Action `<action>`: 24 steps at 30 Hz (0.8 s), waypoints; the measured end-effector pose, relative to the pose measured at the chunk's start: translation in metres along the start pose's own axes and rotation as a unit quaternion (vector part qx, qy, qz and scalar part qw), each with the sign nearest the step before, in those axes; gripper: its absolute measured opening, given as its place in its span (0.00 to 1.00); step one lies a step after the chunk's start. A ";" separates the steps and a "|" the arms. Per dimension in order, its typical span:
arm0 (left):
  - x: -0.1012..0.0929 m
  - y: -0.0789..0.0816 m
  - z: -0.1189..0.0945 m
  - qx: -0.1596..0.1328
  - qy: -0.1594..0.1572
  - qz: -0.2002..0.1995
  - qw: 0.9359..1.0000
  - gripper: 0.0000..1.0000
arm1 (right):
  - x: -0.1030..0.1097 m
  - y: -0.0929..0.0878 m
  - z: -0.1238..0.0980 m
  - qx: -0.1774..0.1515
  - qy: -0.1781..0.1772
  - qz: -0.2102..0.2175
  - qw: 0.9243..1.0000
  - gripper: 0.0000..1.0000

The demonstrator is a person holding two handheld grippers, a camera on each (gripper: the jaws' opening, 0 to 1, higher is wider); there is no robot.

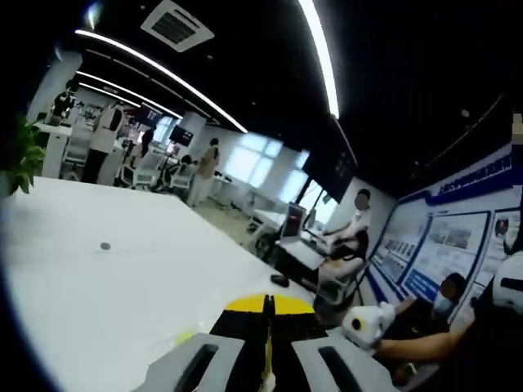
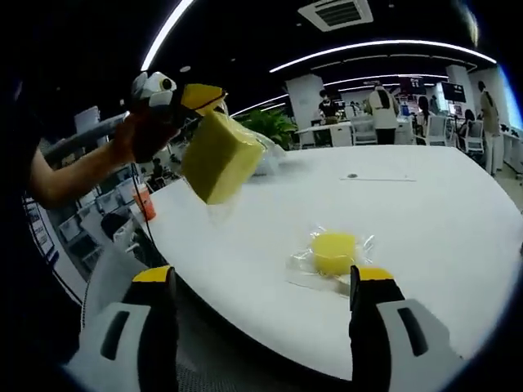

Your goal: Compare the silicone blocks by pressing each to a similar depth, holding the contact briefly, and releasing to observe deformation and rebound differences across the visible hardness samples.

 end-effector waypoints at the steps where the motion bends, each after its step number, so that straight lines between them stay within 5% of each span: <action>1: -0.005 0.001 0.001 0.000 -0.003 0.002 1.000 0.00 | 0.003 0.004 0.001 -0.007 0.010 0.005 1.000 0.81; 14: -0.064 0.023 -0.008 -0.024 -0.069 0.038 0.997 0.00 | 0.043 0.047 0.015 -0.088 0.118 0.015 0.989 0.77; 24: -0.081 0.027 -0.013 -0.038 -0.099 0.049 0.993 0.00 | 0.062 0.074 0.010 -0.128 0.175 0.023 0.976 0.66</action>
Point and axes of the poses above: the point that each gripper's makers call its tool centre point, and the gripper's own axes: z roughly forward along the fingers, x roughly to its left, y roughly out of its top, the point moved 3 cm from there along -z, roughly backward along the fingers, and after that the axes turned 12 degrees about x, right-handed, at the moved point
